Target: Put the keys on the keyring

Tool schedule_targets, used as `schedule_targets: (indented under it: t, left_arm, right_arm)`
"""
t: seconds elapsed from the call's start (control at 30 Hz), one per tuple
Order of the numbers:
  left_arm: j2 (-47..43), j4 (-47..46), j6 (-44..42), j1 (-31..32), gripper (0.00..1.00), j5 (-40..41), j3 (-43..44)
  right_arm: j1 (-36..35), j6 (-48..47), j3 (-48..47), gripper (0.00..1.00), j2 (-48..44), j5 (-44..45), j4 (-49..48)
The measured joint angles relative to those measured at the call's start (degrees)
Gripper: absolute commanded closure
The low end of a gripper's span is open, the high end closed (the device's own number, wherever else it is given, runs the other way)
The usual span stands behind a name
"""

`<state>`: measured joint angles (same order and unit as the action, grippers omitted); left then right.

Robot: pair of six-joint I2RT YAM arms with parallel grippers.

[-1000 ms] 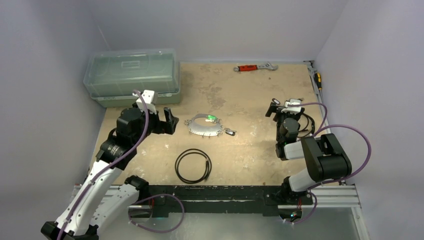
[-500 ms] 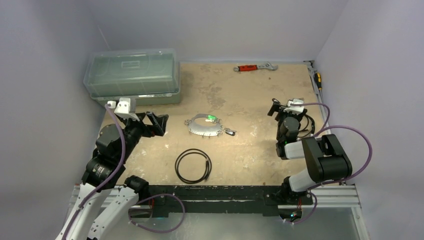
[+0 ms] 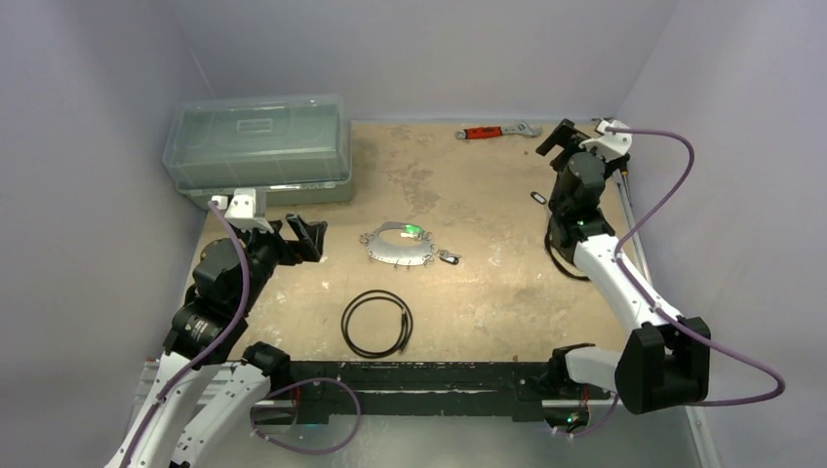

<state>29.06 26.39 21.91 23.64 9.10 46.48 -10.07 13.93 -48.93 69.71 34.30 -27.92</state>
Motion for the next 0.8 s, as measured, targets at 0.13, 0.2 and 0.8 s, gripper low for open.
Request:
schedule_targets:
  t: [0.13,0.2,0.8]
  left_arm:
    - [0.2,0.0,0.0,0.0,0.03,0.3,0.0]
    - [0.7,0.0,-0.1,0.0,0.04,0.3,0.0]
    - [11.0,1.1,-1.1,0.0,0.29,-4.9,0.0]
  right_arm:
    - [0.0,3.2,-4.9,0.01,2.4,-0.1,11.6]
    - [0.0,3.5,-6.7,0.01,3.7,-2.2,16.6]
    - [-18.2,6.1,-8.6,0.23,10.5,-30.1,35.7]
